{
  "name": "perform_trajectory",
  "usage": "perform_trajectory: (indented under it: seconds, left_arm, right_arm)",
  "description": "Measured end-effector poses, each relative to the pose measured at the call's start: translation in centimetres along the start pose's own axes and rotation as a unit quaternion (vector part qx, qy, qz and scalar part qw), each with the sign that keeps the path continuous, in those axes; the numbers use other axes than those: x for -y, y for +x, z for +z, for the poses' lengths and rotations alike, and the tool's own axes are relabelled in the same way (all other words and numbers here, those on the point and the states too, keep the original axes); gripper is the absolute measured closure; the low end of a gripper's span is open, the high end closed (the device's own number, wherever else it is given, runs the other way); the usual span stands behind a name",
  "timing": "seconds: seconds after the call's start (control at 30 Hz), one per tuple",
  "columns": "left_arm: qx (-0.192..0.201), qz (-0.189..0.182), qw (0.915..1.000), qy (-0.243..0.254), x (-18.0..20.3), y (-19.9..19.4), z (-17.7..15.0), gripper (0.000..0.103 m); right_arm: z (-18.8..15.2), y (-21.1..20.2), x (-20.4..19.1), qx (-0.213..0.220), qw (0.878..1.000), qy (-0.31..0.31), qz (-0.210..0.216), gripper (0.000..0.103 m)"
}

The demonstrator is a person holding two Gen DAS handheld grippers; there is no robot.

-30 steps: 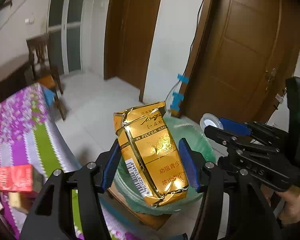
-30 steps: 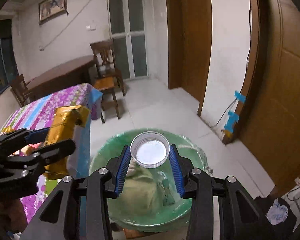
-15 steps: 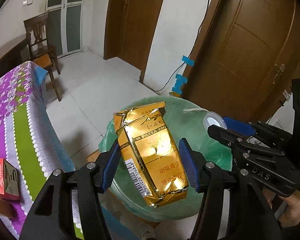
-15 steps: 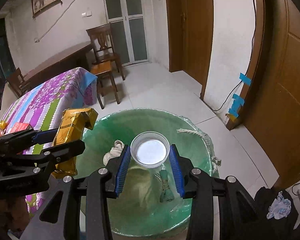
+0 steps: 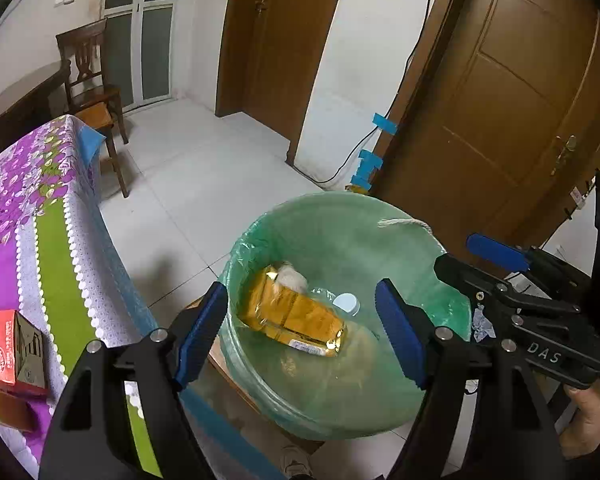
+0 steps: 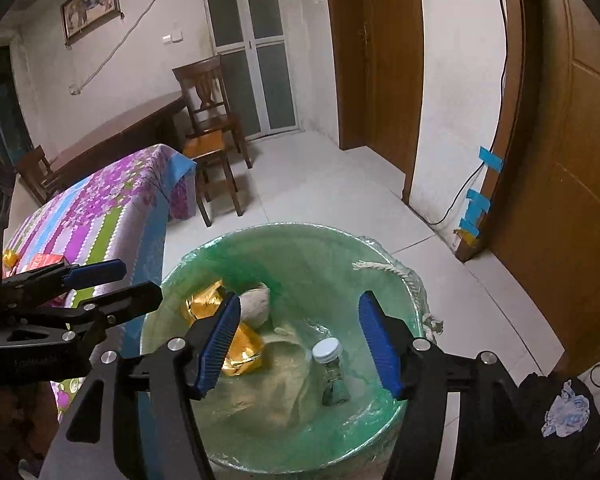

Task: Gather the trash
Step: 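Open both tools to drop the pack and lid into the bin, then move both open tools back over the table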

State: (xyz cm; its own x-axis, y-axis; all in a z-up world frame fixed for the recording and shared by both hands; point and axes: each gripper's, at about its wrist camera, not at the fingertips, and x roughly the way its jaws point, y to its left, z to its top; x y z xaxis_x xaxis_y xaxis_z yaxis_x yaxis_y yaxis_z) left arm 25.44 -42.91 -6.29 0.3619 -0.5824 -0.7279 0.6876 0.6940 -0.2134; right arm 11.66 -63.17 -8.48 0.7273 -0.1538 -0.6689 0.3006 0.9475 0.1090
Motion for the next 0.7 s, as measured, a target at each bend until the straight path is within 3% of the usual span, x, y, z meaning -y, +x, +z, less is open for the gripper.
perform_trajectory:
  seconds: [0.3, 0.7]
  left_arm:
    - [0.021, -0.005, 0.9997, 0.007, 0.2, -3.8, -1.4, 0.027]
    - [0.099, 0.043, 0.9942, -0.006, -4.4, -15.6, -7.3, 0.018]
  right_arm:
    - [-0.5, -4.6, -3.2, 0.046, 0.999, -0.018, 0.019, 0.033]
    - [-4.8, -14.7, -10.9, 0.145, 0.984, -0.045, 0.091, 0.014]
